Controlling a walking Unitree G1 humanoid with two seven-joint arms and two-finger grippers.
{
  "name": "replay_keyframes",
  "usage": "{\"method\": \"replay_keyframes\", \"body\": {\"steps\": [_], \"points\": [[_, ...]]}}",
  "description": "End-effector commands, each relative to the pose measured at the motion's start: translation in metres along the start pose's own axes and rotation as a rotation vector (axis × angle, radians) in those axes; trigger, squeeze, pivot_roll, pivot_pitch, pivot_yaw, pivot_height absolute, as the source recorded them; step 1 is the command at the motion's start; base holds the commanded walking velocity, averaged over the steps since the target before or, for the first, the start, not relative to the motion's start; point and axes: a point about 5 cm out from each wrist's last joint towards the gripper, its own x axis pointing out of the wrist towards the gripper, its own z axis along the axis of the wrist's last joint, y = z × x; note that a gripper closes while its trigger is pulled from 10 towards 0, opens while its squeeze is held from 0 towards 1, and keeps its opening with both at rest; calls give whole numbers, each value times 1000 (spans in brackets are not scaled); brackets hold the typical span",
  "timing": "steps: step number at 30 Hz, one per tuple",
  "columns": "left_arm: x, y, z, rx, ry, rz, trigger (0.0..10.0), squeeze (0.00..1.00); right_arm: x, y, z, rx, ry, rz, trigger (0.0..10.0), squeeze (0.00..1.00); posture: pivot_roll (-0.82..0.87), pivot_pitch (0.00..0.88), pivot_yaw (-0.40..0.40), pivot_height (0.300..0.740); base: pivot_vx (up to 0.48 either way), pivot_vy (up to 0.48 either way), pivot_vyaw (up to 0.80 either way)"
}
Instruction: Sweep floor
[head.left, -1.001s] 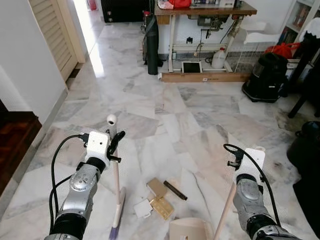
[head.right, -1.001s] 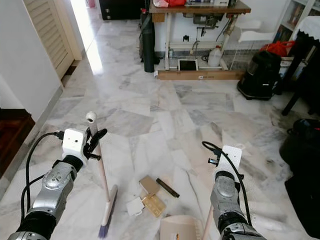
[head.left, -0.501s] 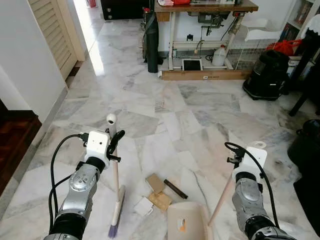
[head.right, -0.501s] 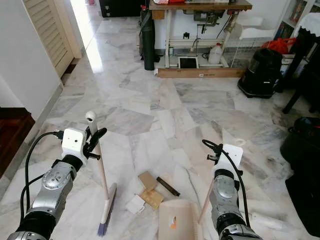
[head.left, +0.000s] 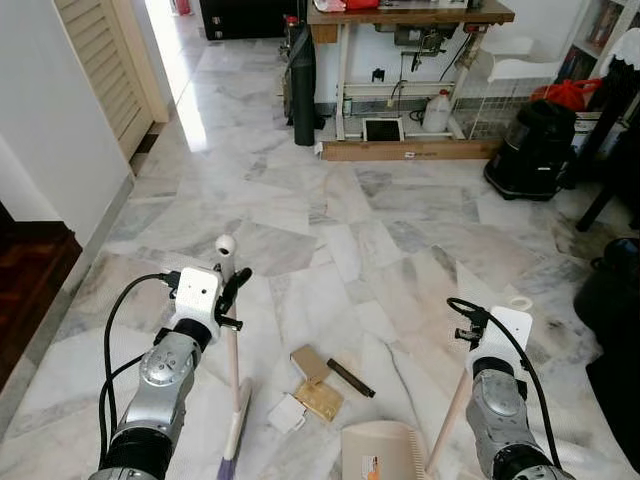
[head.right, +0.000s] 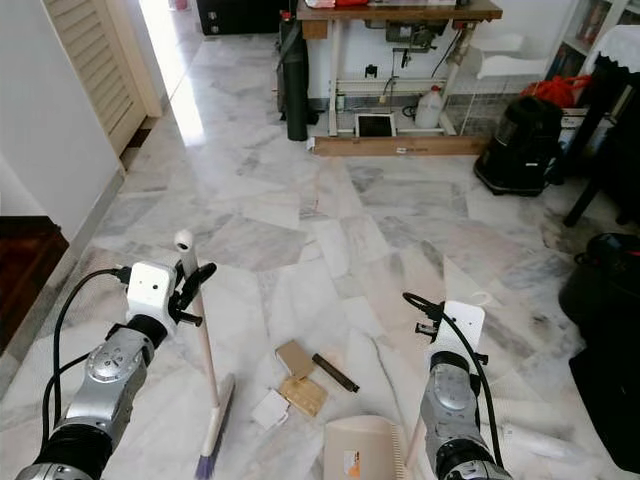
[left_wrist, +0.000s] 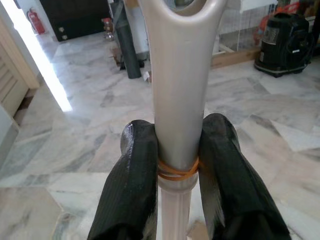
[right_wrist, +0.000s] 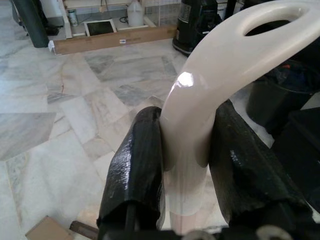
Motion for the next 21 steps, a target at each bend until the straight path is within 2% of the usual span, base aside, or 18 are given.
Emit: {"method": "replay_keyframes", "body": {"steps": [1, 8, 12, 15, 16, 21], "points": [[3, 3, 4, 19, -13, -8, 10000, 0, -1, -2, -3, -20, 14, 0, 10000, 0, 51, 0, 14, 740, 0, 0, 0], [7, 2, -3, -46, 21, -14, 10000, 0, -2, -3, -5, -27, 16, -6, 10000, 0, 48, 0, 11, 740, 0, 0, 0], [13, -2, 0, -44, 0, -17, 10000, 0, -2, -4, -4, -27, 12, -6, 10000, 0, 49, 0, 10, 740, 0, 0, 0], [19, -6, 7, -31, -32, -9, 10000, 0, -2, -4, -4, -28, 6, -7, 10000, 0, 39, 0, 9, 740, 0, 0, 0], [21, -9, 10, 0, -47, -13, 10000, 0, -2, -5, -4, -28, 3, -9, 10000, 0, 36, 0, 9, 740, 0, 0, 0], [25, -18, 17, 50, -93, -36, 10000, 0, -3, -8, -4, -31, -1, -14, 10000, 0, 32, 0, 7, 740, 0, 0, 0]]}}
